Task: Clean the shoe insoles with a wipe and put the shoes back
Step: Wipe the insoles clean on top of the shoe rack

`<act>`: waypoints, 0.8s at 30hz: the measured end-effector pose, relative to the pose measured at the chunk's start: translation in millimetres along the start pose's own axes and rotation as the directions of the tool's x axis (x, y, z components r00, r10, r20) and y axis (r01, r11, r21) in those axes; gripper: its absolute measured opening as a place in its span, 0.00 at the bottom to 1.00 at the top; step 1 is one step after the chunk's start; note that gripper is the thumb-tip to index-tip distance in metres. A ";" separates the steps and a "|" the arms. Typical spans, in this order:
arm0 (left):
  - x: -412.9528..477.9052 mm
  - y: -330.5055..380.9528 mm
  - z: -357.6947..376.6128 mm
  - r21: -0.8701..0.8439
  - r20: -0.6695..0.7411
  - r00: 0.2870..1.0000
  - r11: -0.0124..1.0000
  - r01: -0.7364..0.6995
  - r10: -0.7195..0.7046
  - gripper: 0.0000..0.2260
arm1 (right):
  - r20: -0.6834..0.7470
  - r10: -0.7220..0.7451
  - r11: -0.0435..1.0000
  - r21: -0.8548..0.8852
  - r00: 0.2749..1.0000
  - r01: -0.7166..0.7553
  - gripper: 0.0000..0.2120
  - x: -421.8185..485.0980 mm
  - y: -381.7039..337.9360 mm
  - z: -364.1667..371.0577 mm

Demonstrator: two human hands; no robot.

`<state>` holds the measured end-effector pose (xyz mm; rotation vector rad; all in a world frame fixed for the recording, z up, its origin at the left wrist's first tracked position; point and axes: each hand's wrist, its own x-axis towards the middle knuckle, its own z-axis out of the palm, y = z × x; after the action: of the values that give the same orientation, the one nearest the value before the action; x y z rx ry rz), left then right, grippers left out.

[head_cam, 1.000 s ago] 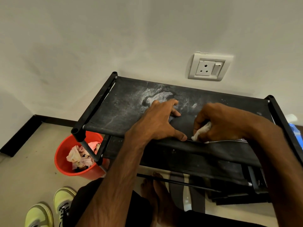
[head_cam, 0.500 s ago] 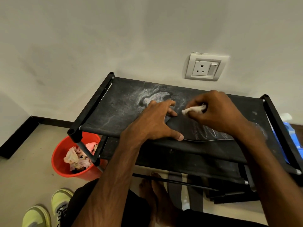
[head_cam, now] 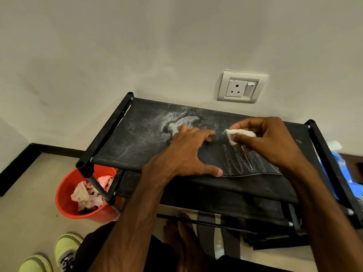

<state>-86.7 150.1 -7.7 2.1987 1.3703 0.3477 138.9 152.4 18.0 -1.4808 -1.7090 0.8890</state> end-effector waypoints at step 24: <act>5.4 -0.4 8.3 0.065 0.008 0.999 0.997 -0.040 0.040 0.42 | -0.049 0.079 0.957 0.284 0.996 -0.062 0.08 -31.1 2.7 7.0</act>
<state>-80.7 152.6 -15.0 2.2807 1.3538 0.3144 137.6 121.4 9.9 -1.3668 -1.4252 1.0674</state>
